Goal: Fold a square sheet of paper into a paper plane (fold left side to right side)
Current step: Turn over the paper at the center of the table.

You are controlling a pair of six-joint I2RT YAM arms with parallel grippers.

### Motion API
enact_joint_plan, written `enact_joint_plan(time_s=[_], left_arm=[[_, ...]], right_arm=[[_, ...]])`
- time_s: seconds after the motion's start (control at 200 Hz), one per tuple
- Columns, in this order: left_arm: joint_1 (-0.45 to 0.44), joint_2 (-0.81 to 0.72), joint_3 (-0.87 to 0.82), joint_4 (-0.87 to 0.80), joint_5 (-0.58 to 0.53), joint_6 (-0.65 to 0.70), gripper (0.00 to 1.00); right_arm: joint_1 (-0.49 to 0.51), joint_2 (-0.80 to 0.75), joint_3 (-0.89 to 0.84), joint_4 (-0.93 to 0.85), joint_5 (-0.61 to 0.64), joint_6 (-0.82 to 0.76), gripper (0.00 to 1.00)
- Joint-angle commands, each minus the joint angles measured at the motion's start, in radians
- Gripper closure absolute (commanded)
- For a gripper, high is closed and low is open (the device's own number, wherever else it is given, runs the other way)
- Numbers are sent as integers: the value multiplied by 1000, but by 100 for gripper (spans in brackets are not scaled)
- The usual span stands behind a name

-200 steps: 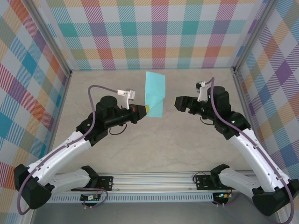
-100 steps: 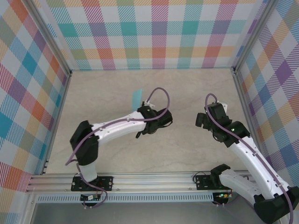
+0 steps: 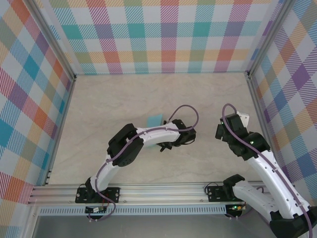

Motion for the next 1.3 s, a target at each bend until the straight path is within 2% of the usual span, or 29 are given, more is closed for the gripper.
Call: enact_joint_plan(time_s=[0.0, 0.045, 0.165, 0.33, 0.455, 0.565, 0.65, 0.73, 0.85, 0.93, 1.02, 1.16, 1.295], left_arm=[[-9, 26, 45, 54, 116, 22, 97], [-8, 38, 56, 77, 150, 40, 91], [5, 57, 107, 106, 229, 79, 68], [39, -36, 78, 217, 343, 125, 51], [81, -181, -40, 353, 411, 143, 39], [157, -358, -232, 528, 495, 147, 32], [227, -516, -411, 682, 543, 145, 25], [304, -665, -577, 809, 575, 128, 17], [443, -864, -796, 957, 654, 86, 5], [536, -942, -900, 1050, 756, 58, 4], [617, -979, -981, 1122, 850, 35, 4], [693, -971, -1056, 1212, 968, 6, 8], [713, -926, -1071, 1270, 1031, -6, 12]], right_arm=[[-5, -14, 10, -37, 27, 16, 0], [-3, -15, 10, -36, 24, 19, 0], [-4, -9, 17, -26, 5, 14, 0], [-5, 50, 52, -53, -14, 0, 0], [-4, 74, 64, -3, -106, -23, 0], [-5, 86, 49, 105, -269, -48, 0], [-3, 125, 33, 213, -461, -65, 0], [10, 193, 13, 335, -641, -54, 0], [42, 329, -15, 575, -847, 10, 1], [60, 439, -18, 735, -948, 62, 5], [74, 572, 12, 849, -1005, 97, 14], [86, 767, 78, 985, -1097, 154, 33], [104, 927, 158, 994, -1099, 166, 51]])
